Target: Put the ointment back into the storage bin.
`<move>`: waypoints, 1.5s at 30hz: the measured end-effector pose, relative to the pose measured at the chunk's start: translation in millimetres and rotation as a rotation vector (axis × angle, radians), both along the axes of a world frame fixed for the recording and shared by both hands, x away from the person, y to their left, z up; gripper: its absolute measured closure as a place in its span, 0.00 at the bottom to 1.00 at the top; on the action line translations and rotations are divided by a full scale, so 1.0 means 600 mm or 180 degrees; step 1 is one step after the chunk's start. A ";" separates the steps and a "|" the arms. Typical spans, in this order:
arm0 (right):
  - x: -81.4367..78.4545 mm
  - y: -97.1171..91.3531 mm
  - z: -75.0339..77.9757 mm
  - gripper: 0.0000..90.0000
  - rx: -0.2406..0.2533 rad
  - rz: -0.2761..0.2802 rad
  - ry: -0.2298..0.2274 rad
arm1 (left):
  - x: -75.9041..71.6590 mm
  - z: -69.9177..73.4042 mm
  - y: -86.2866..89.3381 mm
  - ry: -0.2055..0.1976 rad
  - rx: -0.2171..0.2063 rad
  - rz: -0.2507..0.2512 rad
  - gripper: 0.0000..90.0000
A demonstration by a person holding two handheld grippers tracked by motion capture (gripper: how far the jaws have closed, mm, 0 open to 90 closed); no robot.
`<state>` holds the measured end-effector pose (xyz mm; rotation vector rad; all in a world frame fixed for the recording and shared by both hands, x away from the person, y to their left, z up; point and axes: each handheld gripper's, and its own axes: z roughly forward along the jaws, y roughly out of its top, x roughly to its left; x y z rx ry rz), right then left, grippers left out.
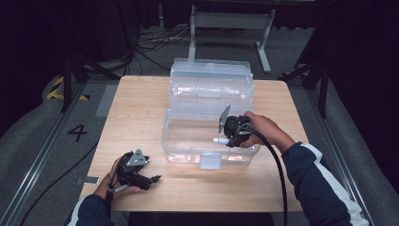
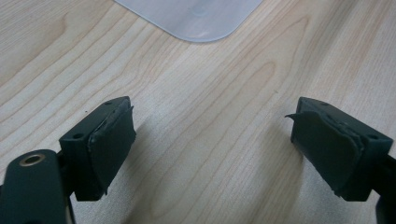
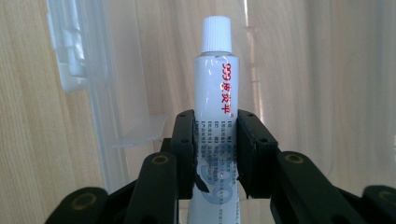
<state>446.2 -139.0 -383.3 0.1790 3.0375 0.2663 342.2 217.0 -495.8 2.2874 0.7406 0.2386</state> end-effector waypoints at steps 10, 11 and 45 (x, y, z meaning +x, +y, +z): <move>0.004 -0.007 -0.032 0.78 -0.0006 -0.0034 0.0164 | 0.000 0.000 0.000 -0.0002 0.0002 0.0003 0.16; 0.005 -0.007 -0.034 0.78 -0.0002 -0.0022 0.0167 | 0.000 0.000 0.000 -0.0002 0.0001 0.0002 0.16; 0.002 -0.059 -0.025 0.65 0.0611 -0.0441 0.0066 | -0.002 0.000 -0.001 -0.0009 0.0000 0.0062 0.16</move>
